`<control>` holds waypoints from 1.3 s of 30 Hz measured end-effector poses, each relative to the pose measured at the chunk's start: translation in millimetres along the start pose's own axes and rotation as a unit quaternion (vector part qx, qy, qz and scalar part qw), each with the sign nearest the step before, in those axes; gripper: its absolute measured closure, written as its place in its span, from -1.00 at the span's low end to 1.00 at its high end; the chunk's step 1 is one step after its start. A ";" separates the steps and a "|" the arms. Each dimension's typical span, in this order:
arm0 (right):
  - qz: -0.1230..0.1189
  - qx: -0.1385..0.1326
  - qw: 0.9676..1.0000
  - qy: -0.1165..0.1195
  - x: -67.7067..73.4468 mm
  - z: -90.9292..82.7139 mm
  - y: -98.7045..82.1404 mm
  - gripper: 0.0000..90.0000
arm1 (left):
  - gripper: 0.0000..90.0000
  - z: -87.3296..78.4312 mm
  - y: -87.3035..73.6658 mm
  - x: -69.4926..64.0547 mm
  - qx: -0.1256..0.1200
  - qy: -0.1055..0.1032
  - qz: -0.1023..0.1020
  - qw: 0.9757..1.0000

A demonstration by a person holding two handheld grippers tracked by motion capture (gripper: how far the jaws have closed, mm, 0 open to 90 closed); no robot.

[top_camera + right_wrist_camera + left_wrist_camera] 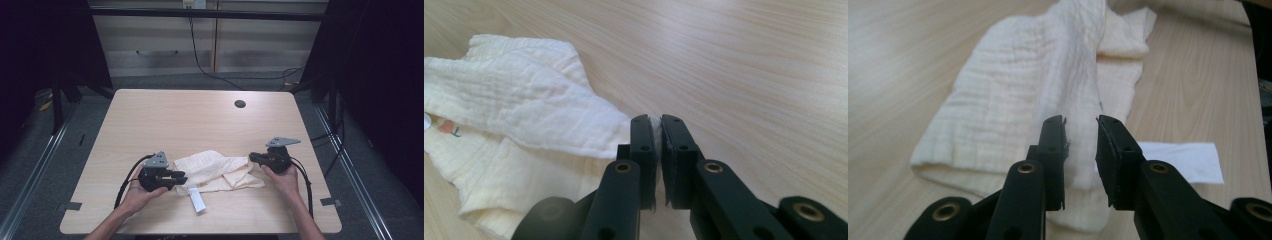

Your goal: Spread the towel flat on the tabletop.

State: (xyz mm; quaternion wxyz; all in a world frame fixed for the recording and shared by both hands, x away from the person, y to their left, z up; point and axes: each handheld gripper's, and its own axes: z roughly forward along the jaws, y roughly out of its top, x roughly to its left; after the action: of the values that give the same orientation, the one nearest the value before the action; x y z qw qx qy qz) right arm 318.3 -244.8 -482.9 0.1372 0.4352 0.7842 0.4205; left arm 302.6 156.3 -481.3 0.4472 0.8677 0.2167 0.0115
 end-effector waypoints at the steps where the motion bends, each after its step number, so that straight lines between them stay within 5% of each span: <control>1: 0.000 -0.001 1.000 0.001 0.0 0.0 0.3 0.89 | 0.54 2.1 -1.8 1.0 0.001 -0.009 -0.003 1.000; 8: 0.001 0.001 1.000 0.001 -0.1 0.0 -0.1 0.89 | 0.35 17.7 -8.1 3.2 0.036 -0.008 0.012 0.999; 20: -0.002 0.005 1.000 0.003 0.8 2.4 -1.1 0.88 | 0.29 20.9 -11.1 1.6 0.037 0.001 0.014 0.999; 26: 0.000 0.004 1.000 0.005 1.4 2.5 -1.1 0.88 | 0.59 20.6 -12.1 -1.5 0.038 0.019 0.027 0.999; 30: 0.000 0.002 1.000 0.006 0.9 1.4 -0.9 0.88 | 0.81 19.6 -10.2 1.2 0.045 0.022 0.012 0.999; 39: 0.002 -0.007 1.000 0.009 1.3 -1.7 1.1 0.89 | 0.85 7.9 -6.2 5.2 0.021 0.006 -0.012 1.000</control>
State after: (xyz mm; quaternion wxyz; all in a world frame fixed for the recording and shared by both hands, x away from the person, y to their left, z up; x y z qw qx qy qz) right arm 317.2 -244.3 -480.8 0.1327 0.4321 0.7814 0.4302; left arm 306.7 155.4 -491.7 0.4275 0.8743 0.2298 0.0062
